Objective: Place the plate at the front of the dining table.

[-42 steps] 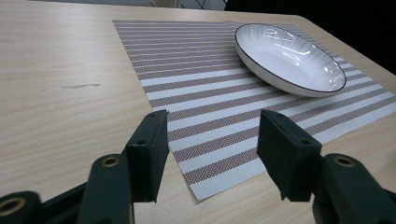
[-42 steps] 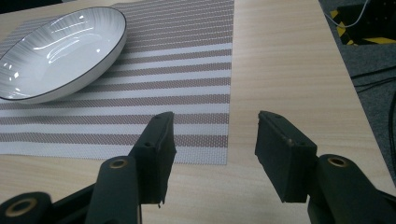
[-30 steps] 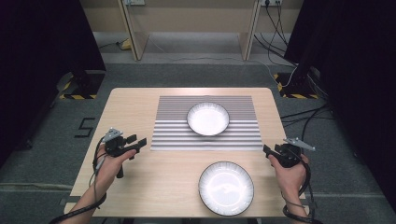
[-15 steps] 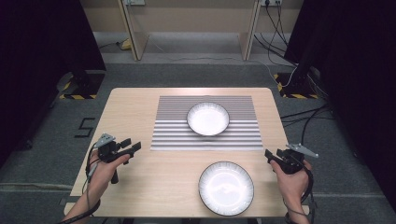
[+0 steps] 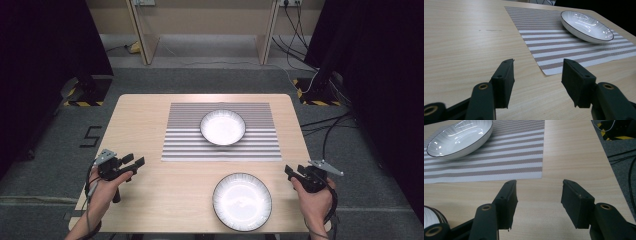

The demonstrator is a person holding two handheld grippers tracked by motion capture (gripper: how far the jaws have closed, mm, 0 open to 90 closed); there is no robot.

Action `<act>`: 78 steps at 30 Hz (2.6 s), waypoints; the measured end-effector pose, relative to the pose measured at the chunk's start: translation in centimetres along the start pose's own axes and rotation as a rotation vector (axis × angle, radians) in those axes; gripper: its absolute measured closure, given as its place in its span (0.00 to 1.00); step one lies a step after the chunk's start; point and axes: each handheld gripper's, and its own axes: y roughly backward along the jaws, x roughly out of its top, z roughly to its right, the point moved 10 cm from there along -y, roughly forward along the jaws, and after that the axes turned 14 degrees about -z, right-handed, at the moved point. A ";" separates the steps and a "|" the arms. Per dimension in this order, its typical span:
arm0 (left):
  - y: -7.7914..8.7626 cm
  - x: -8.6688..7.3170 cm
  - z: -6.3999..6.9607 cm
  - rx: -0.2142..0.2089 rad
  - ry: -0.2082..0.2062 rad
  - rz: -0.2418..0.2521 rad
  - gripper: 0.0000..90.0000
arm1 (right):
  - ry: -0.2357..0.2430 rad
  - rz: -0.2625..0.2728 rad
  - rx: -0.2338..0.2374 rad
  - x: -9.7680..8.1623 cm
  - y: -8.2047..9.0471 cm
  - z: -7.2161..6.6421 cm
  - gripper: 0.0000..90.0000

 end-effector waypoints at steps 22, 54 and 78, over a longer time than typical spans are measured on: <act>1.6 -1.3 -2.0 0.028 0.024 0.011 0.47 | -0.034 0.011 -0.018 -1.9 1.1 1.8 0.51; 1.8 -3.6 -5.1 0.077 0.048 0.018 0.46 | -0.082 -0.016 -0.054 -4.6 0.8 4.2 0.51; 1.7 -4.1 -5.6 0.091 0.041 0.054 0.46 | -0.091 0.060 -0.058 -4.7 1.0 4.8 0.51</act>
